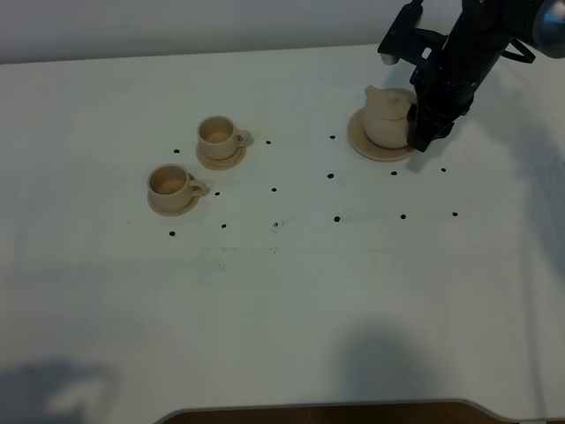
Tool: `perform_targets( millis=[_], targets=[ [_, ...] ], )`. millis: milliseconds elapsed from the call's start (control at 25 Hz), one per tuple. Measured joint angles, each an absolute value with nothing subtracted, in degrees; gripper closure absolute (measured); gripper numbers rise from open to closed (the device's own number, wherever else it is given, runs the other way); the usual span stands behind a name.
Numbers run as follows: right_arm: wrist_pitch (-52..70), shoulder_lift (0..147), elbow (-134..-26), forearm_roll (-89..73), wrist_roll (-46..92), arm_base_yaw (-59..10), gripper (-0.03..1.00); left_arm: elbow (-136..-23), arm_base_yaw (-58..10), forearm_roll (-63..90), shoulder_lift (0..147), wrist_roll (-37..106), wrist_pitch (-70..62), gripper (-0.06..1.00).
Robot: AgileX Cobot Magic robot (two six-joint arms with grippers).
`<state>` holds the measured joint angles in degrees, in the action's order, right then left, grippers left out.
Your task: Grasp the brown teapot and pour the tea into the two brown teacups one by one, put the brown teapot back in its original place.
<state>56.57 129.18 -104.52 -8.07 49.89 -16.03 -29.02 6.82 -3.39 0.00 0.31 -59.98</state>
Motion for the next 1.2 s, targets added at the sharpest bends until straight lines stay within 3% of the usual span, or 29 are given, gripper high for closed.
perform_targets(
  millis=[440, 1200],
  targets=[
    [56.61, 129.23, -104.52, -3.84, 35.87, -16.08, 0.58, -29.02, 6.82, -3.39, 0.00, 0.31, -59.98, 0.50],
    [53.68, 131.12, -104.97, -5.17, 34.36, -16.08, 0.58, -29.02, 6.82, -3.39, 0.00, 0.00, -59.98, 0.50]
  ],
)
